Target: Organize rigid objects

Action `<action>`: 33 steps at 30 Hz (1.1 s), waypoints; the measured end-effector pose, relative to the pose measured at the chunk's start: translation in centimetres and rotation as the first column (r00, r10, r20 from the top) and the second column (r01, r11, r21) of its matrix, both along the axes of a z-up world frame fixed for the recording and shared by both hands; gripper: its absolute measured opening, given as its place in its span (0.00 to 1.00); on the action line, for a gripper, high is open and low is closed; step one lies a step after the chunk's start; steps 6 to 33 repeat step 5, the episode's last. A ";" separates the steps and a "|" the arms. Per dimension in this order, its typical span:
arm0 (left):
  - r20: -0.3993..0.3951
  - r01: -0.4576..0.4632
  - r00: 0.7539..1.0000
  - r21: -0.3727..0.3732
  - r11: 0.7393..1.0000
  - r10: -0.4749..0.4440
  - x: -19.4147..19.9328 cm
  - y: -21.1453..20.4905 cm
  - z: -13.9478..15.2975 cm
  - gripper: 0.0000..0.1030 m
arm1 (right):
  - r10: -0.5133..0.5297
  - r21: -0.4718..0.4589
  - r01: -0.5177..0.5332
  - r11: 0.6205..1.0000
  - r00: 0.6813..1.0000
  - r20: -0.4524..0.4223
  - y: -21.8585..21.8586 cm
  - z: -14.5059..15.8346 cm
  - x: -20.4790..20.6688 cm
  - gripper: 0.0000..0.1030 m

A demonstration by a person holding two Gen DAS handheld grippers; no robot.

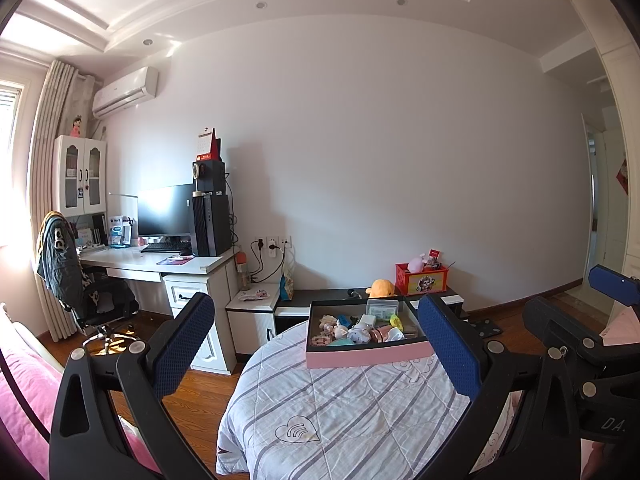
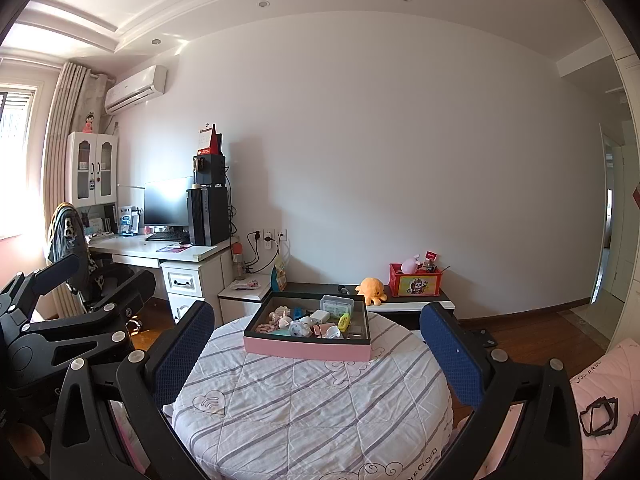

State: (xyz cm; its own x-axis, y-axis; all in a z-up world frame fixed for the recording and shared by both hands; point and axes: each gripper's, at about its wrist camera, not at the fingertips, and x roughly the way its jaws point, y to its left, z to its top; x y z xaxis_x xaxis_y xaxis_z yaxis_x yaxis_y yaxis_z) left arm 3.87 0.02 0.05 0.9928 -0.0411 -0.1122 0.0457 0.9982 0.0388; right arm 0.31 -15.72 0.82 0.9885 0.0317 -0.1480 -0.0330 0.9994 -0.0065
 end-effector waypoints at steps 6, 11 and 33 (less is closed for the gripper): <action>0.002 -0.002 1.000 0.001 1.000 0.002 0.0 0.0 0.0 1.00 | 0.000 0.000 0.000 1.000 1.000 -0.002 0.1 0.0 0.0 1.00; 0.002 -0.002 1.000 0.001 1.000 0.002 0.0 0.0 0.0 1.00 | 0.000 0.000 0.000 1.000 1.000 -0.002 0.1 0.0 0.0 1.00; 0.002 -0.002 1.000 0.001 1.000 0.002 0.0 0.0 0.0 1.00 | 0.000 0.000 0.000 1.000 1.000 -0.002 0.1 0.0 0.0 1.00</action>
